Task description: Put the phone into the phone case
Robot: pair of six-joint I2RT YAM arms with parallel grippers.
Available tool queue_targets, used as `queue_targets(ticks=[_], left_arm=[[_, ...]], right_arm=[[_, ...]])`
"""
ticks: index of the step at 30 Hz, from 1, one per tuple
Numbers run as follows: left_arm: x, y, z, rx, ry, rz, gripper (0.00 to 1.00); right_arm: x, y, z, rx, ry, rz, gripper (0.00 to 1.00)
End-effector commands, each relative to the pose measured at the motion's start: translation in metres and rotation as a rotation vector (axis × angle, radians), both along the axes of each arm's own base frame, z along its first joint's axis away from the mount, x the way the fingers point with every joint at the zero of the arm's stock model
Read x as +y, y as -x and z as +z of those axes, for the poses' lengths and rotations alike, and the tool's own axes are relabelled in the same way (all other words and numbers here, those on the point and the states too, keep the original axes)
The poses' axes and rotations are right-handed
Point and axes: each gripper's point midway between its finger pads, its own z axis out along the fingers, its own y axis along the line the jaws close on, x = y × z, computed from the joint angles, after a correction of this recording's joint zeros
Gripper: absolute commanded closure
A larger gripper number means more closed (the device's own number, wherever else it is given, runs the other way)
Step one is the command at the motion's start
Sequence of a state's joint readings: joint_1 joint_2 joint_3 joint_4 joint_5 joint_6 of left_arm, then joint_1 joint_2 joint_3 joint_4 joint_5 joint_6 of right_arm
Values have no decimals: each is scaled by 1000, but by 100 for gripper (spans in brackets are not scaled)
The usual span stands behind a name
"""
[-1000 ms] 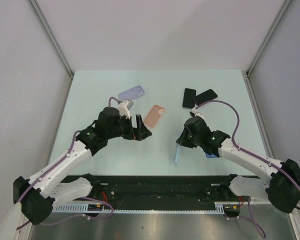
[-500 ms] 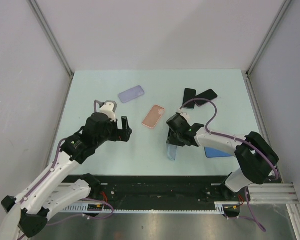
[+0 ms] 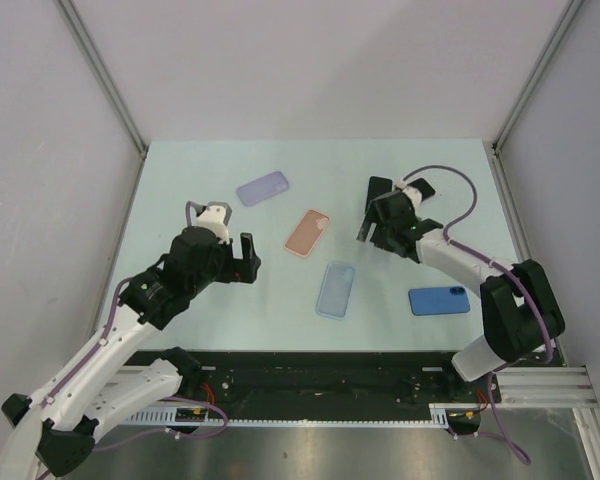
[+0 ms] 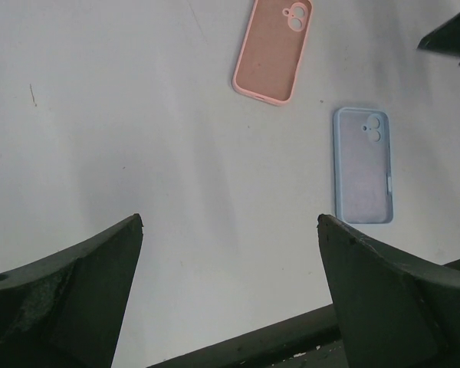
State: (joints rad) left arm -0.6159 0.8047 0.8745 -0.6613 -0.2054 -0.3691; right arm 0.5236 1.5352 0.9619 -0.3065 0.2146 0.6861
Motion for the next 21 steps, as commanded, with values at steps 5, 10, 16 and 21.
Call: queue_targets(ticks=[5, 10, 16, 21], left_arm=[[-1, 3, 5, -25, 9, -26, 0], [1, 3, 8, -41, 12, -19, 0], [2, 3, 9, -47, 10, -19, 0], [1, 3, 9, -46, 13, -22, 0]], right_arm=[[-51, -113, 44, -272, 156, -96, 12], [-72, -153, 29, -228, 221, -215, 10], [-133, -171, 2, -126, 268, -562, 8], [-139, -192, -2, -65, 299, -651, 7]])
